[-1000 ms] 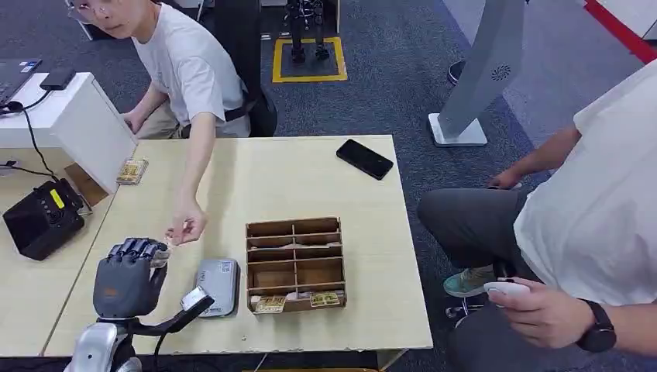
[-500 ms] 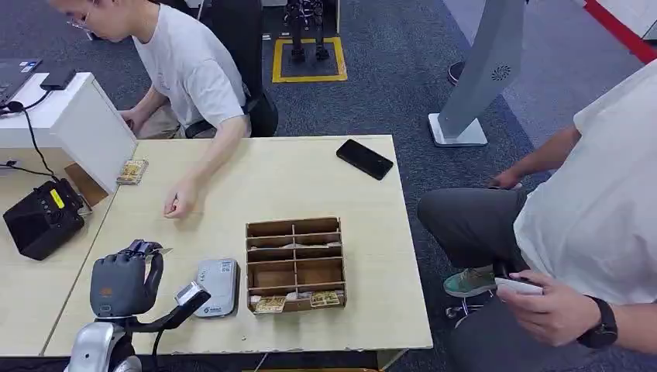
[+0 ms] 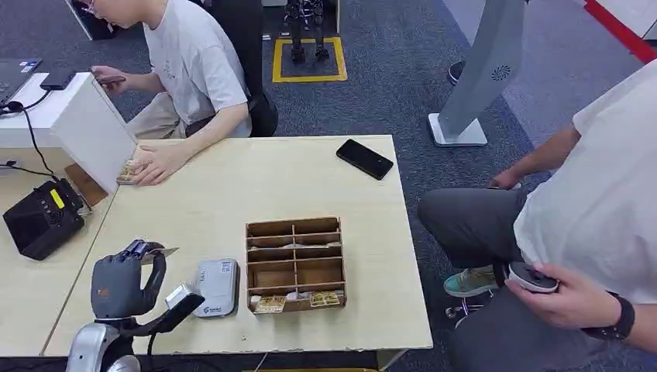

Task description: Pass the card to the sensor for recognition and then transmit it.

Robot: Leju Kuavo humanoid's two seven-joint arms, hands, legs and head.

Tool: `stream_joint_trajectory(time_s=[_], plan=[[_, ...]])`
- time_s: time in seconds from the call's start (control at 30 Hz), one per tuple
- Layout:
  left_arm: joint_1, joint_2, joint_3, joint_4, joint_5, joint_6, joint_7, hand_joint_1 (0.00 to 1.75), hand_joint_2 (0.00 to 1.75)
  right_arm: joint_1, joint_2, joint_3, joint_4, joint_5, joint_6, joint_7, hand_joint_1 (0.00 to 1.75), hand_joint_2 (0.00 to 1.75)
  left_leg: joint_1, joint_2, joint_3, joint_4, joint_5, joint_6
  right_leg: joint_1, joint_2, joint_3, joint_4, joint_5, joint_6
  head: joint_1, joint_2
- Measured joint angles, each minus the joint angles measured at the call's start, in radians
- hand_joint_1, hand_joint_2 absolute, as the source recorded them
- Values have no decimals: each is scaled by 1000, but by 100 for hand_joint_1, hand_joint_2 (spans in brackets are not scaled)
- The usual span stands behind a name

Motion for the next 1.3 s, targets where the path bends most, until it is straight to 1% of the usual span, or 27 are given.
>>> stream_joint_trajectory(time_s=[0.03,0.07,0.1,0.13,0.17,0.2,0.27,0.33,0.37,0.47,0.63,0.77,0.9,0.97,1.1,1.3], plan=[[0,-4,0,-5,20,-8,-2,175,175,0,0,0,0,0,0,0,0,175,0,0,0,0,0,0,0,0,0,0,0,0,0,0],[1,-8,0,-11,65,-35,-7,175,175,0,0,0,0,0,1,0,0,175,0,0,0,0,0,0,0,0,0,0,0,0,0,0],[2,-13,0,-18,133,-68,-21,175,175,0,0,0,0,0,2,0,0,175,0,0,0,0,0,0,0,0,0,0,0,0,0,0],[5,-22,0,-29,233,-121,-36,175,175,1,0,0,-2,0,4,0,0,175,0,0,0,0,0,0,0,0,0,0,0,0,0,0],[8,-26,0,-37,304,-160,-42,175,175,3,0,0,-4,0,6,0,0,175,0,0,0,0,0,0,0,0,0,0,0,0,0,0],[12,-34,0,-49,389,-208,-43,175,175,4,1,-1,-8,0,10,0,0,175,0,0,0,0,0,0,0,0,0,0,0,0,0,0],[18,-45,0,-70,513,-275,-30,175,175,7,2,-2,-17,0,13,0,0,175,0,0,0,0,0,0,0,0,0,0,0,0,0,0],[22,-52,0,-87,601,-318,-16,175,175,9,2,-3,-24,0,13,0,0,175,0,0,0,0,0,0,0,0,0,0,0,0,0,0],[23,-54,0,-94,621,-327,-10,175,175,10,2,-3,-26,0,13,0,0,175,0,0,0,0,0,0,0,0,0,0,0,0,0,0],[24,-57,0,-108,645,-339,4,175,175,11,3,-6,-30,0,11,-2,0,175,0,0,0,0,0,0,0,0,0,0,1,0,0,0],[24,-55,0,-109,638,-360,74,175,175,11,5,-14,-36,0,12,0,0,175,0,0,0,0,1,-1,0,0,0,0,1,0,0,0],[24,-55,0,-109,640,-371,84,175,175,13,7,-20,-44,0,14,0,0,175,0,0,0,0,1,-1,0,0,0,0,1,0,0,0],[24,-55,-2,-109,604,-368,100,175,175,15,12,-22,-53,0,22,2,0,175,0,0,0,0,1,-1,0,0,0,0,1,0,0,0],[22,-55,-7,-107,566,-367,122,175,175,16,14,-22,-56,0,23,3,0,175,0,0,0,0,1,-1,0,0,0,0,1,0,0,0],[14,-56,-32,-97,512,-370,145,175,175,16,21,-22,-70,0,26,1,0,175,0,0,0,0,1,-1,0,0,0,0,1,0,0,0],[11,-57,-56,-85,500,-370,148,175,175,16,26,-22,-79,0,29,0,0,175,0,0,0,0,1,-1,0,0,0,0,1,0,0,0]])
